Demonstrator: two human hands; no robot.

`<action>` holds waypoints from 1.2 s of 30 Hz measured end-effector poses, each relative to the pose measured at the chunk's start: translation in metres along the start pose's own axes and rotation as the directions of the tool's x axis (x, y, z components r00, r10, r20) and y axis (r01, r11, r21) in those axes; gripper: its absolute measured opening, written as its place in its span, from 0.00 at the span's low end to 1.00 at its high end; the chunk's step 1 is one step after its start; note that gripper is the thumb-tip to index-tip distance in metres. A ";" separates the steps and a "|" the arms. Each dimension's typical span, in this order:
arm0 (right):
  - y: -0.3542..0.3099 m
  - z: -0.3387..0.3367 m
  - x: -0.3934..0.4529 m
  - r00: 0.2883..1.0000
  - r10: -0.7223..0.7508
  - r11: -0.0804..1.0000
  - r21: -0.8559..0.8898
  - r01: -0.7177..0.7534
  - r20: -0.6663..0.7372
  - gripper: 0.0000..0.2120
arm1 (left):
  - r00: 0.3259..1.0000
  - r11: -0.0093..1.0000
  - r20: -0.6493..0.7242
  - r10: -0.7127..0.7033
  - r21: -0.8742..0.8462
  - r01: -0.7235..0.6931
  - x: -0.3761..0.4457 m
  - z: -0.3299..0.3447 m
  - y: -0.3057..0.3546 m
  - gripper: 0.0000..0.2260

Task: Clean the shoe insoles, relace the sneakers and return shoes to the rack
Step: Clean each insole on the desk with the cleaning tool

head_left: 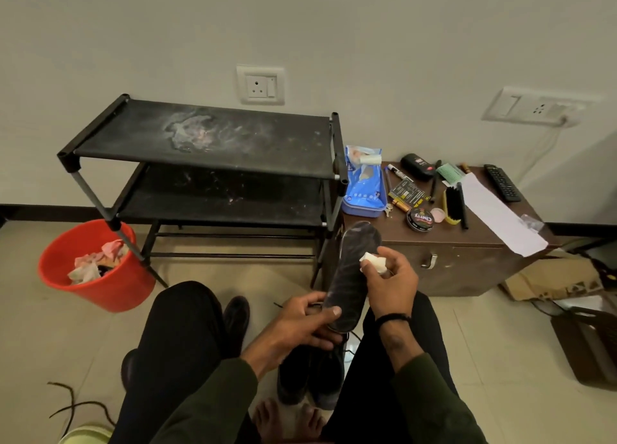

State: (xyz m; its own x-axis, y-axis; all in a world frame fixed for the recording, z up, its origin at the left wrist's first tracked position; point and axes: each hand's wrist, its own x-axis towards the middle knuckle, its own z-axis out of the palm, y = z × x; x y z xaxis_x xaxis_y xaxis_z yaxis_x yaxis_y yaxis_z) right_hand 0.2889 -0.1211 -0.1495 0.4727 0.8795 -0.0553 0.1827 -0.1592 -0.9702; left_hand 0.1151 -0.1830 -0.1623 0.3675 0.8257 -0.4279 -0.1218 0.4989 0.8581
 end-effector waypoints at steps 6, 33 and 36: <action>-0.011 0.001 0.048 0.997 -0.039 0.995 -0.097 0.033 -0.060 0.16 | 1.000 0.999 -0.022 0.005 -0.042 -0.006 0.034 -0.004 0.001 0.13; 0.006 0.053 0.113 0.747 -0.273 0.392 -0.639 0.662 0.606 0.06 | 0.997 0.999 -0.062 0.044 -0.023 -0.046 0.074 0.005 -0.021 0.13; -0.003 0.062 0.148 0.859 -0.246 0.507 -0.696 0.509 0.449 0.05 | 0.997 0.998 -0.059 0.058 -0.001 -0.058 0.077 0.003 -0.020 0.12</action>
State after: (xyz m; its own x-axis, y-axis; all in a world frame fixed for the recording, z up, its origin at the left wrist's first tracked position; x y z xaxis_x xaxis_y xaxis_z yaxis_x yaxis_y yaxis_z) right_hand 0.3049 0.0371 -0.1699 -0.0263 0.9960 0.0849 0.9329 0.0550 -0.3558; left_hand 0.1490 -0.1301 -0.2119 0.3044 0.8675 -0.3934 -0.1441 0.4502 0.8812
